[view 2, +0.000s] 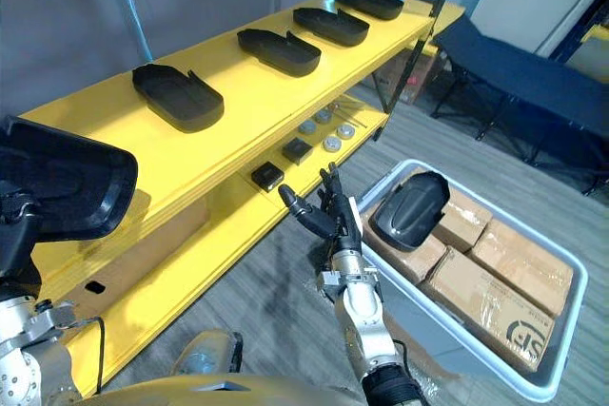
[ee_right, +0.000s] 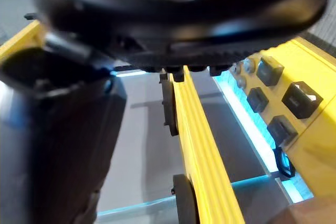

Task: Walk over and take three plastic housings, then place them on the shelf

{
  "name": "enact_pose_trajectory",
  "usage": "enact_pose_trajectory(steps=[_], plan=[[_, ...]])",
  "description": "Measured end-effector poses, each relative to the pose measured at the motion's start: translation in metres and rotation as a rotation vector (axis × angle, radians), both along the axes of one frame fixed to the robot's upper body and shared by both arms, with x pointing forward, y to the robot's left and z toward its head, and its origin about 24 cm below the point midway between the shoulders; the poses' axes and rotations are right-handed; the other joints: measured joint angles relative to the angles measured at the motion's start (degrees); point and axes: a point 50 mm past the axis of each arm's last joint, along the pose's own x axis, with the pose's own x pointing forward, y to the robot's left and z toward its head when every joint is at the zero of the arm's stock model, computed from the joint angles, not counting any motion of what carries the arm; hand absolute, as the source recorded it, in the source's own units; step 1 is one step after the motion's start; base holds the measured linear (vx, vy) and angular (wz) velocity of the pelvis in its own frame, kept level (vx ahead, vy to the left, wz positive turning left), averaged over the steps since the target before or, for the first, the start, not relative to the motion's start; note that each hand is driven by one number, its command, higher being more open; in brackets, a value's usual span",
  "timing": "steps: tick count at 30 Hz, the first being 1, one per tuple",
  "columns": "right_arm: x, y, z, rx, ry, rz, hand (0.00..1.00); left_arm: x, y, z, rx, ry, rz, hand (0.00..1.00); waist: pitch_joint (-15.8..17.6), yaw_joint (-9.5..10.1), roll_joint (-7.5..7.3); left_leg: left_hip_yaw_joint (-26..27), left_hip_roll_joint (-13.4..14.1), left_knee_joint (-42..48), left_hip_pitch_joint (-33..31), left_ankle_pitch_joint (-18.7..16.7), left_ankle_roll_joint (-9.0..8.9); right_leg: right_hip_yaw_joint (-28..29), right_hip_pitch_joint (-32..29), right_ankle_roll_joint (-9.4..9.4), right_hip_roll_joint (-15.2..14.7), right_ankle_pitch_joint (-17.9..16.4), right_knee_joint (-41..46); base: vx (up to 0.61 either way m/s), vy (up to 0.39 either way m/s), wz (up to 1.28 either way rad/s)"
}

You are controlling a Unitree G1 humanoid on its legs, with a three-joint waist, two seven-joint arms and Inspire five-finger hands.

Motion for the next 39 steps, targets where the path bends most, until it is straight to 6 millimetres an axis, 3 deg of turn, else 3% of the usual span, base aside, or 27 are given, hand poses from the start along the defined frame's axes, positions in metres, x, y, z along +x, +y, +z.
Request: enact_pose_trajectory(steps=[1, 2, 3, 5, 6, 9, 11, 13, 14, 15, 16, 17, 18, 19, 20, 21, 22, 24, 25, 27, 30, 35, 39], plan=[[-0.001, 0.000, -0.001, 0.000, 0.003, 0.002, 1.00, 0.001, -0.001, 0.000, -0.003, -0.004, 0.001, 0.00, 0.11, -0.31, 0.39, -0.71, -0.20, -0.26, 0.21, 0.04, 0.39, 3.26, -2.34, -2.02, -0.64, 2.16, 4.48, 0.13, 0.247, 0.74], [-0.001, 0.003, -0.001, 0.009, 0.002, 0.013, 1.00, 0.002, 0.001, 0.004, 0.012, -0.014, 0.010, 0.00, 0.58, -1.33, 1.08, -2.88, -0.81, -1.83, 1.14, 0.63, 1.13, 10.19, -6.92, -1.95, -0.31, 3.93, 11.64, 0.13, 0.164, 0.89], [-0.001, 0.006, -0.001, 0.022, -0.001, 0.028, 1.00, 0.006, 0.003, 0.008, 0.016, -0.033, 0.018, 0.00, 0.51, -1.97, 0.91, -5.98, -1.20, -4.25, 2.27, 2.00, 2.19, 13.32, -8.93, -1.53, 2.59, -1.37, 14.04, 0.15, 0.091, 0.98], [0.000, 0.007, 0.002, 0.020, -0.016, 0.056, 1.00, 0.013, 0.002, 0.013, 0.008, -0.072, 0.021, 0.00, 0.50, -2.74, 0.89, -9.65, -3.06, -8.21, 4.48, 3.73, 2.97, 14.36, -8.96, -3.49, 6.97, -7.24, 9.74, 0.18, 0.011, 1.11], [0.003, 0.005, 0.005, 0.016, -0.036, 0.070, 1.00, 0.018, 0.002, 0.017, 0.002, -0.103, 0.020, 0.00, 0.57, -2.66, 1.07, -11.60, -4.70, -10.55, 5.91, 4.38, 3.05, 15.83, -10.16, -5.28, 9.22, -8.46, 4.79, 0.21, 0.016, 1.07], [0.002, -0.001, 0.018, 0.002, -0.093, 0.061, 1.00, 0.033, -0.009, 0.023, -0.023, -0.163, -0.035, 0.00, 0.96, -3.33, 2.67, -18.15, -6.35, -10.65, 6.19, 4.49, 3.44, 24.41, -15.49, -6.71, 13.91, -8.99, 1.19, 0.18, -0.040, 1.13], [-0.021, -0.008, 0.016, 0.014, -0.080, 0.001, 1.00, 0.037, -0.017, 0.024, -0.034, -0.179, -0.072, 0.00, 0.84, -5.29, 3.02, -23.54, -6.76, -10.52, 6.78, 4.56, 2.13, 30.79, -17.33, -6.42, 16.93, -8.78, -1.24, 0.24, -0.183, 1.52], [-0.034, -0.009, 0.015, 0.010, -0.055, -0.065, 1.00, 0.041, -0.026, 0.021, -0.055, -0.171, -0.114, 0.00, 0.54, -6.71, 2.14, -27.30, -7.57, -10.71, 8.21, 4.09, 0.91, 34.63, -17.16, -5.73, 17.23, -7.77, -4.04, 0.23, -0.289, 1.29], [-0.040, -0.010, 0.013, -0.002, -0.040, -0.104, 1.00, 0.041, -0.030, 0.020, -0.055, -0.169, -0.139, 0.00, -0.21, -6.86, 0.45, -28.25, -8.75, -11.15, 8.78, 3.12, 0.07, 34.05, -16.11, -5.73, 15.95, -6.15, -6.36, 0.18, -0.353, 0.70], [-0.041, -0.007, 0.013, -0.031, -0.038, -0.130, 1.00, 0.039, -0.030, 0.021, -0.049, -0.169, -0.140, 0.00, -0.86, -6.37, -1.50, -25.54, -8.75, -11.24, 8.91, 0.83, -0.46, 32.37, -14.52, -4.68, 14.29, -2.00, -8.64, 0.15, -0.368, 0.57], [-0.040, -0.008, 0.014, -0.045, -0.045, -0.141, 1.00, 0.039, -0.031, 0.020, -0.057, -0.167, -0.141, 0.00, -0.76, -6.27, -0.96, -22.68, -6.90, -11.07, 8.77, 0.08, -0.99, 30.44, -13.81, -4.12, 14.33, -1.00, -9.08, 0.09, -0.294, 0.47], [-0.039, -0.009, 0.021, -0.063, -0.074, -0.161, 1.00, 0.038, -0.034, 0.018, -0.073, -0.165, -0.148, 0.00, -1.05, -6.28, 0.62, -18.11, -3.14, -10.90, 8.31, -0.33, -1.63, 28.07, -12.27, -4.86, 15.65, -1.44, -10.26, 0.07, -0.337, 0.96], [-0.034, -0.012, 0.048, -0.055, -0.194, -0.198, 1.00, 0.038, -0.039, 0.016, -0.080, -0.168, -0.173, 0.00, -2.25, -6.41, 2.36, -10.70, 2.27, -9.09, 6.39, -0.35, -1.63, 23.20, -10.21, -6.08, 16.60, -0.80, -12.72, 0.07, -0.298, 1.18], [-0.032, -0.013, 0.063, -0.053, -0.262, -0.213, 1.00, 0.039, -0.041, 0.017, -0.080, -0.171, -0.189, 0.00, -2.52, -6.55, 2.78, -7.12, 4.02, -8.44, 5.70, -0.33, -1.70, 21.26, -9.02, -6.34, 16.85, -0.66, -13.62, 0.14, -0.325, 1.56], [-0.030, -0.020, 0.093, -0.058, -0.422, -0.247, 1.00, 0.041, -0.046, 0.017, -0.078, -0.175, -0.225, 0.00, -3.27, -6.75, 3.09, -0.11, 6.77, -8.41, 5.05, 0.01, -2.23, 17.55, -7.03, -6.62, 17.26, -0.38, -15.17, 0.14, -0.190, 1.25], [-0.030, -0.024, 0.107, -0.078, -0.503, -0.262, 1.00, 0.041, -0.048, 0.017, -0.076, -0.180, -0.241, 0.00, -3.62, -6.86, 3.49, 3.44, 7.82, -8.67, 5.11, 0.36, -2.25, 15.85, -6.29, -6.67, 17.33, -0.40, -15.67, 0.16, -0.177, 1.44], [-0.033, -0.031, 0.135, -0.125, -0.669, -0.296, 1.00, 0.042, -0.051, 0.018, -0.071, -0.191, -0.263, 0.00, -4.23, -6.78, 3.89, 8.68, 8.91, -10.33, 5.67, 2.03, -2.30, 13.40, -5.56, -6.79, 17.30, -0.47, -16.30, 0.12, -0.091, 0.97], [-0.042, -0.041, 0.162, -0.178, -0.855, -0.366, 1.00, 0.042, -0.051, 0.019, -0.062, -0.203, -0.268, 0.00, -4.68, -5.96, 3.20, 11.25, 8.59, -16.48, 7.84, 6.58, -5.12, 12.80, -5.36, -6.81, 16.57, -0.47, -16.61, 0.09, -0.022, 0.60], [-0.044, -0.043, 0.163, -0.177, -0.875, -0.378, 1.00, 0.041, -0.050, 0.019, -0.060, -0.202, -0.267, 0.00, -4.68, -5.99, 2.58, 11.14, 8.00, -17.76, 8.32, 7.28, -5.38, 12.89, -5.27, -6.81, 16.36, -0.46, -16.63, 0.07, 0.017, 0.25], [-0.049, -0.048, 0.153, -0.160, -0.824, -0.421, 1.00, 0.042, -0.048, 0.014, -0.050, -0.172, -0.271, 0.00, -5.28, -6.22, -0.17, 11.25, 6.99, -20.54, 10.02, 8.10, -5.43, 14.47, -4.58, -6.69, 15.96, -0.38, -17.27, 0.03, 0.066, 0.04], [-0.054, -0.047, 0.131, -0.121, -0.689, -0.412, 1.00, 0.038, -0.046, 0.006, -0.058, -0.127, -0.262, 0.00, -6.23, -7.59, -1.97, 12.60, 6.01, -22.65, 11.46, 8.41, -4.91, 16.98, -4.41, -6.11, 15.44, -0.02, -18.13, 0.01, 0.077, -0.15], [-0.061, -0.050, 0.105, -0.126, -0.521, -0.427, 1.00, 0.038, -0.047, 0.005, -0.053, -0.117, -0.262, 0.00, -6.16, -8.71, -1.56, 15.81, 4.78, -25.07, 14.00, 8.30, -4.40, 20.33, -4.41, -5.18, 14.65, 0.58, -18.87, -0.01, 0.073, -0.28], [-0.082, -0.068, 0.052, -0.142, -0.193, -0.583, 1.00, 0.038, -0.046, 0.006, -0.008, -0.099, -0.259, 0.00, -6.26, -10.34, -1.03, 17.99, 5.01, -25.67, 15.16, 8.31, -4.50, 21.97, -4.49, -4.97, 14.75, 0.71, -19.23, 0.02, 0.018, -0.24]])
